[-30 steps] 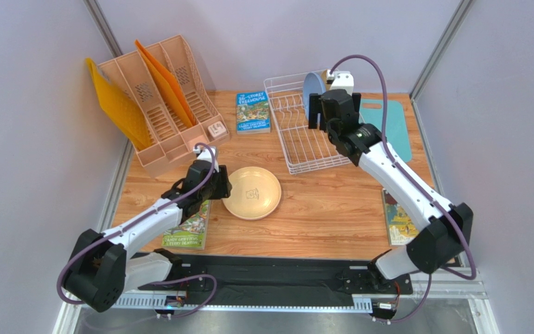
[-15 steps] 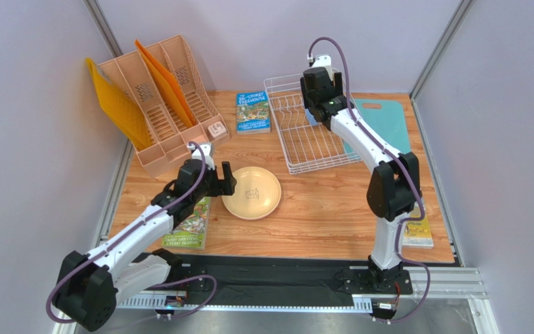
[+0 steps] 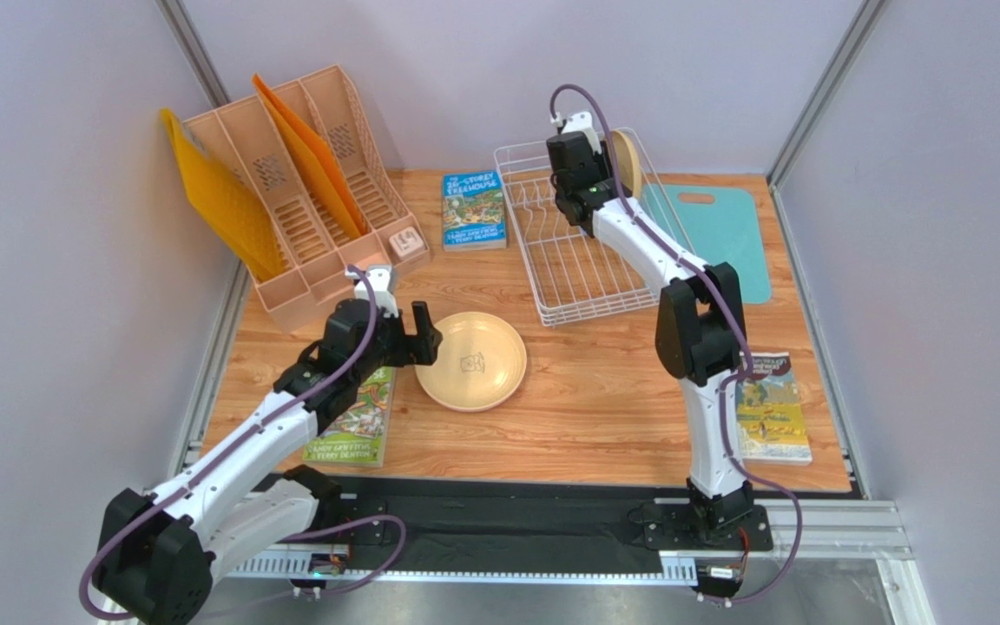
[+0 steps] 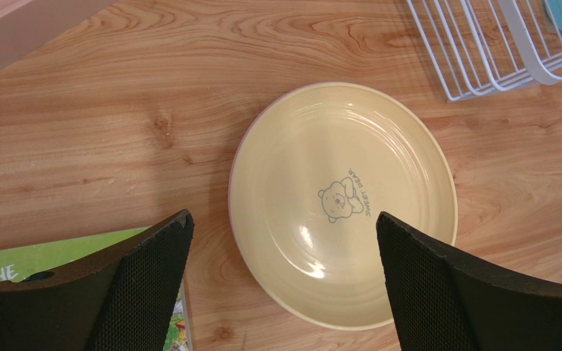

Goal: Unload the plates from the dish rack

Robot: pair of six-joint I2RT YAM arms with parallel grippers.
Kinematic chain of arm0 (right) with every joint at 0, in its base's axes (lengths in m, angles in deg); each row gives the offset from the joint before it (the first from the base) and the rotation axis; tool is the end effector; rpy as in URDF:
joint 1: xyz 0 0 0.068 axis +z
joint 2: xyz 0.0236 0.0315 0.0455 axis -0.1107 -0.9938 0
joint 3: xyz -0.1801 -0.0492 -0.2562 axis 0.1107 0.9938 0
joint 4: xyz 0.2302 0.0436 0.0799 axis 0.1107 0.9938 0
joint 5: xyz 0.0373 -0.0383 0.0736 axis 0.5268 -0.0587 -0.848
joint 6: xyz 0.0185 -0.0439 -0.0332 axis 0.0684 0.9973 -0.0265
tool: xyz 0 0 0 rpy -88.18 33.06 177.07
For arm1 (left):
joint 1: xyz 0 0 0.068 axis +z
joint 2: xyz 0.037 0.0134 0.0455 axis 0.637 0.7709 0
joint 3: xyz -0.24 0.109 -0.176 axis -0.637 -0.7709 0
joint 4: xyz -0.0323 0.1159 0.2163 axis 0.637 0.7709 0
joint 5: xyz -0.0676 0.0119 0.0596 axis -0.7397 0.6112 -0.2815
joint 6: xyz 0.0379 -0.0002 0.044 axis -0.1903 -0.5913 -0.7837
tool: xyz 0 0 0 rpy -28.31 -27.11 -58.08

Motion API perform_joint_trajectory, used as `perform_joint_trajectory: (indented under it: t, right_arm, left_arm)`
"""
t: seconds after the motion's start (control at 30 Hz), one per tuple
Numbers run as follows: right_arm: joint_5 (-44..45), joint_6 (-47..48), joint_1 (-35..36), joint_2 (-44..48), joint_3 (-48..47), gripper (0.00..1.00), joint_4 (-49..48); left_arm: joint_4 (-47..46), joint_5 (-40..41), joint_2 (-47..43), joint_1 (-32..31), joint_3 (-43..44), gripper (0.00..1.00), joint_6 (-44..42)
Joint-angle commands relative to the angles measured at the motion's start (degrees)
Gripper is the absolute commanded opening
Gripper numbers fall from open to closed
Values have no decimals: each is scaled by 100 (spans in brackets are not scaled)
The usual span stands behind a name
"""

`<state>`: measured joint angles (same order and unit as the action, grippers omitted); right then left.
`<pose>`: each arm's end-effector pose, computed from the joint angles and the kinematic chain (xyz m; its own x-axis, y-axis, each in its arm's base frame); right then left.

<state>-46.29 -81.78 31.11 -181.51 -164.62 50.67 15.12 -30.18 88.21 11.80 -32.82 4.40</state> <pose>0.4869 0.1945 0.3151 -0.5445 -0.3544 -0.7602 0.0997 0.8725 -0.4782 0.1543 -0.0772 0.2780 -0.5650 -0.1720 -0.8070 0.1768 0.9301 -0.3220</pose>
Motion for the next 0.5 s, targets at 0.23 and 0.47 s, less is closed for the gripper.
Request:
perform_joint_trajectory:
  t: [0.23,0.47]
  right_arm:
    - [355,431,-14,-208,-314,0,-356]
    - [1162,834,178,-138,-51,0,-1172]
  left_arm:
    - [-69,39,104,-27,194,99,-162]
    - [-87,109,174,-18,212,99,-162]
